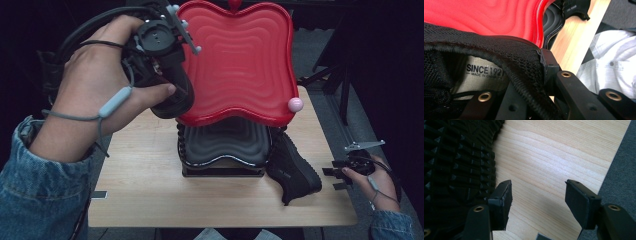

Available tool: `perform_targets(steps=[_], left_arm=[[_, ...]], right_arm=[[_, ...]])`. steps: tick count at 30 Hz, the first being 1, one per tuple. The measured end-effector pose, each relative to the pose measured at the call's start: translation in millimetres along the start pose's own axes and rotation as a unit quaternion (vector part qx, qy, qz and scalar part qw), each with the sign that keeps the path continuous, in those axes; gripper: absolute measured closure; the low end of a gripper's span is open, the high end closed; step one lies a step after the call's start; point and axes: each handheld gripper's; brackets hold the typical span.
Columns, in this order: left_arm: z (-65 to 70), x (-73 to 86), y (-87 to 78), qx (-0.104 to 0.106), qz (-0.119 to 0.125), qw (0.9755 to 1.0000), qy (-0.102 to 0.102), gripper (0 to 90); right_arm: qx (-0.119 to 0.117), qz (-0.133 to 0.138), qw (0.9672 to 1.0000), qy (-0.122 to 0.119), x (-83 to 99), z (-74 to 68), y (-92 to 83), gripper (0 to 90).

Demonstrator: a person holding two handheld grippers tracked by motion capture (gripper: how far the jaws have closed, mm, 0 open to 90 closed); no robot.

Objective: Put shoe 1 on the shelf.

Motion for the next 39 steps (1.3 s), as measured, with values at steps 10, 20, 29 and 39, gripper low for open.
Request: perform_targets(steps=[10, 20, 29, 39], left_arm=[[-1.5, -27.5, 11.4, 0.007, -0.007, 0.9995, 0.028, 85.3], [-3.9, -53.4, 25.7, 0.001, -0.011, 0.9990, 0.043, 85.3], [-7.4, -72.6, 40.1, 0.002, -0.022, 0.9982, 0.056, 85.2], [-15.0, -86.1, 56.6, 0.016, -0.019, 0.9981, 0.057, 85.0]], right_arm=[[-0.002, 0.006, 1.0000, 0.000, 0.6, 2.1, -1.5, 39.3], [-0.005, 0.009, 0.9999, -0.003, -0.4, 1.6, -1.0, 39.5], [-0.009, 0.013, 0.9999, -0.002, -0.2, 2.4, -2.0, 39.5], [-0.011, 0.014, 0.9998, -0.001, 0.4, 4.1, -2.1, 39.6]])
Point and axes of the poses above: each handheld gripper's, and its own axes: y roughly forward along the jaws, x roughly out of its underside, z roughly to its right, and after that the axes turned 5 degrees about y, right-handed
